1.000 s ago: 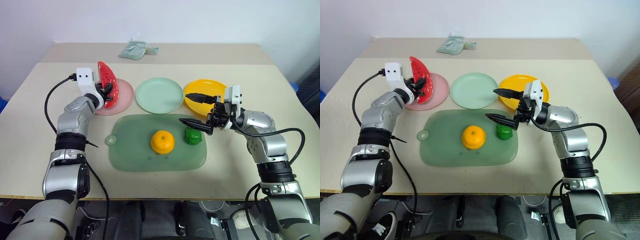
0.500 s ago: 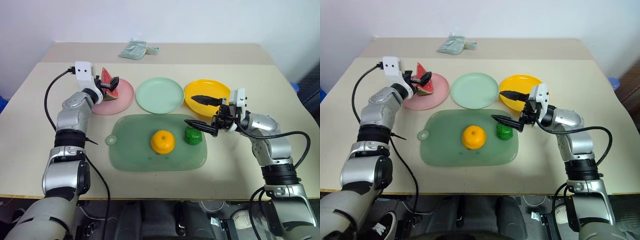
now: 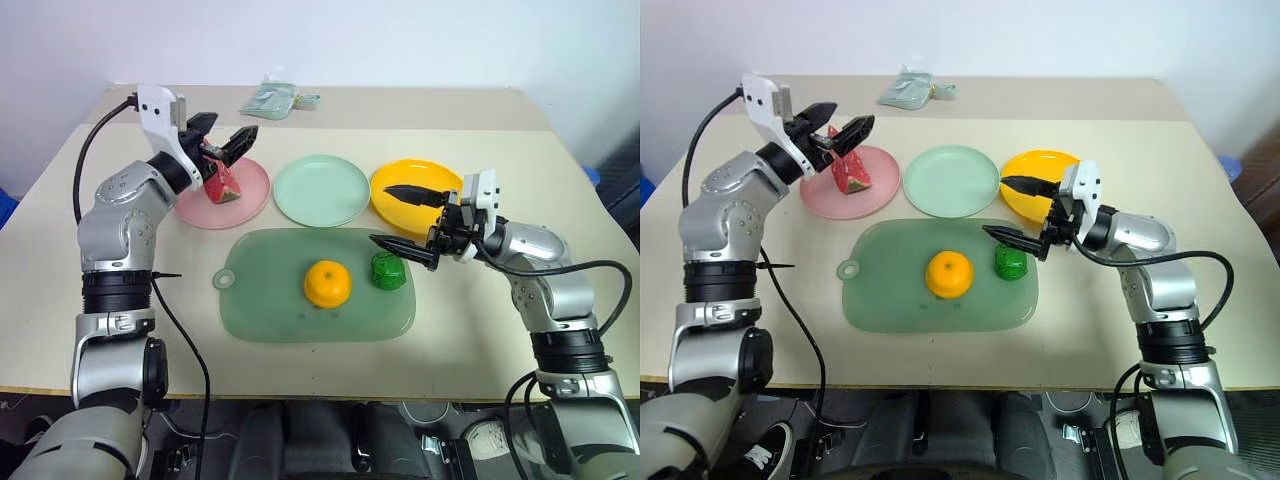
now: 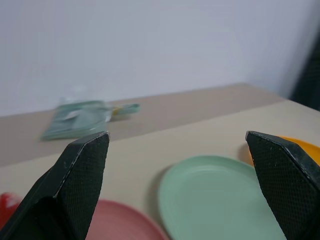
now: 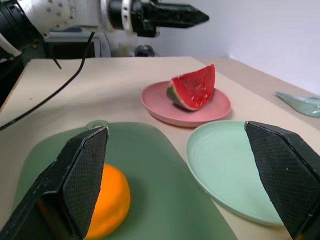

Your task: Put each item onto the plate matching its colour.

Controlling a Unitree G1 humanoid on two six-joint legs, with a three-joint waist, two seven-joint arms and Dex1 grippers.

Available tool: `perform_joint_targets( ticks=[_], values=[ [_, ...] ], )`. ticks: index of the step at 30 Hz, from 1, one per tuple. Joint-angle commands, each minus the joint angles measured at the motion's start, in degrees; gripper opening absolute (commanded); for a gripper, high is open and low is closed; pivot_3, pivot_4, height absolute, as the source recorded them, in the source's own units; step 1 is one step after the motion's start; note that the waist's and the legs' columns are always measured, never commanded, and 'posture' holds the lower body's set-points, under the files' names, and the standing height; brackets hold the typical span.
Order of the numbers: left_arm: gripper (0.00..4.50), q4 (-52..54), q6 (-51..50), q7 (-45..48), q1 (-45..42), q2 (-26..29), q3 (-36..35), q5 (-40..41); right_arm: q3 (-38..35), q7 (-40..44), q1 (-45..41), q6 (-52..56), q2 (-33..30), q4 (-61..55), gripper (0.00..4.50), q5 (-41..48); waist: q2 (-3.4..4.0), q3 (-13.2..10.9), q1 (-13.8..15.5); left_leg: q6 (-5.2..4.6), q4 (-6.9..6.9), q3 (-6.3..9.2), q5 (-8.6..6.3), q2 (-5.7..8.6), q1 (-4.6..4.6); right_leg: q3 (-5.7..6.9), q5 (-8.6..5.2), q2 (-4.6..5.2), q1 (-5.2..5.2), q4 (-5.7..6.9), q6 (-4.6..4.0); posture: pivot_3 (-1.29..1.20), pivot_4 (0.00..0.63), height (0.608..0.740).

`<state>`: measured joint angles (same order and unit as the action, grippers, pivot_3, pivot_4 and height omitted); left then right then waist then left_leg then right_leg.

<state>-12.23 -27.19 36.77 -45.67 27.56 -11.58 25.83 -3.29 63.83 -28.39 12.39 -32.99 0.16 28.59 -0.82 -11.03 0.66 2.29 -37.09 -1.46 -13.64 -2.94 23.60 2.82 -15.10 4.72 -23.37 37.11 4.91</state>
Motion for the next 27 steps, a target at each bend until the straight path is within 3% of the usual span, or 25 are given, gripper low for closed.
perform_joint_targets(
  ticks=[1,7,12,21,27],
  values=[
    [4.46,5.9,-2.7,8.1,1.8,2.2,1.1,4.6,-2.5,0.9,-0.4,1.2,-2.2,-2.7,4.5,2.2,0.0,0.0,-0.1,0.0,0.0,0.0,0.0,0.0,0.0,0.0,0.0,0.0,0.0,0.0,0.0,0.0,0.15,0.74],
    [4.46,13.2,-11.2,21.8,6.4,6.2,5.6,11.8,-3.0,2.6,0.5,2.1,-4.4,-2.7,4.5,3.2,0.0,0.0,-0.1,0.0,0.01,0.0,0.0,-0.01,0.0,0.0,-0.01,-0.01,-0.01,0.01,-0.01,0.0,0.15,0.74],
    [4.46,13.7,-9.8,27.0,8.8,8.1,10.5,9.2,-2.9,3.0,0.8,0.7,-4.1,-1.2,4.5,2.3,0.01,0.0,0.0,-0.01,0.01,0.0,0.0,-0.01,-0.01,-0.02,-0.01,0.0,-0.01,0.0,-0.02,0.0,0.15,0.74],
    [4.46,15.4,-8.9,25.7,11.7,8.5,8.1,9.6,-3.0,4.8,3.3,-1.6,-4.0,-0.6,4.5,2.7,0.01,0.0,-0.1,-0.02,0.02,0.01,-0.01,-0.01,-0.01,-0.02,-0.01,0.0,-0.01,-0.01,-0.02,0.0,0.15,0.74],
    [4.46,18.1,-5.8,30.0,19.5,13.1,4.2,10.5,1.2,0.8,2.6,1.8,-0.6,-6.6,4.5,2.2,0.03,0.0,-1.2,-0.02,0.1,0.01,-0.01,-0.02,-0.03,-0.04,-0.02,-0.02,-0.06,0.01,-0.03,0.0,0.15,0.74]
  ],
)
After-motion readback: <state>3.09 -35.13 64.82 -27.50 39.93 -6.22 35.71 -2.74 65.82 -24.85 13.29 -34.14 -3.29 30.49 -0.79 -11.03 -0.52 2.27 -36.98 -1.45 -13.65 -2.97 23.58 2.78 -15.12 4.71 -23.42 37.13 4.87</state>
